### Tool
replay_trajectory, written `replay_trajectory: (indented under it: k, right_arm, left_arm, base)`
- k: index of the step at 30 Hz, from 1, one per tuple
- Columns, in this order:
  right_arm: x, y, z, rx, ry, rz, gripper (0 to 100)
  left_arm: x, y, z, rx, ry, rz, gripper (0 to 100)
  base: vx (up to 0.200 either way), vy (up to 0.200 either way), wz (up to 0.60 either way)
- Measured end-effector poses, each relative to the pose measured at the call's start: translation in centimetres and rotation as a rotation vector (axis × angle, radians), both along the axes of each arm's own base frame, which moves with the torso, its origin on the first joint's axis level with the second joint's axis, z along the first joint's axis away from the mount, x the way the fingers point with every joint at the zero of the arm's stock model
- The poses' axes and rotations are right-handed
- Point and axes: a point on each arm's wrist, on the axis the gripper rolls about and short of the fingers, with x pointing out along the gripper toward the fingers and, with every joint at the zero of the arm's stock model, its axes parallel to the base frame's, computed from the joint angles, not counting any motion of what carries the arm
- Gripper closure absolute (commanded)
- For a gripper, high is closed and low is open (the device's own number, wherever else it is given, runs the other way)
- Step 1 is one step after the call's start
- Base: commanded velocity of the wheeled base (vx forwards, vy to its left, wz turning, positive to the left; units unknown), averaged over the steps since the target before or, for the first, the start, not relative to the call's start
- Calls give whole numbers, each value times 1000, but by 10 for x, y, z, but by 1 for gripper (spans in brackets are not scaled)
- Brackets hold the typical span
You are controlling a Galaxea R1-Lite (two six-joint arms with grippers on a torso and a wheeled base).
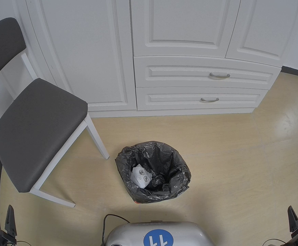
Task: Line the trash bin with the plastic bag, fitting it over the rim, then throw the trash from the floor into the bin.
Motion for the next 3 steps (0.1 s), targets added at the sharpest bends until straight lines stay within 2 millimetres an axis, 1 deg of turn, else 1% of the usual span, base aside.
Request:
replay_trajectory:
  k: [3]
  right_arm:
    - [0, 0, 0, -3, 1, 0, 0]
  left_arm:
    - [0, 0, 0, -9, 0, -1, 0]
  base:
    - [0, 0, 0]
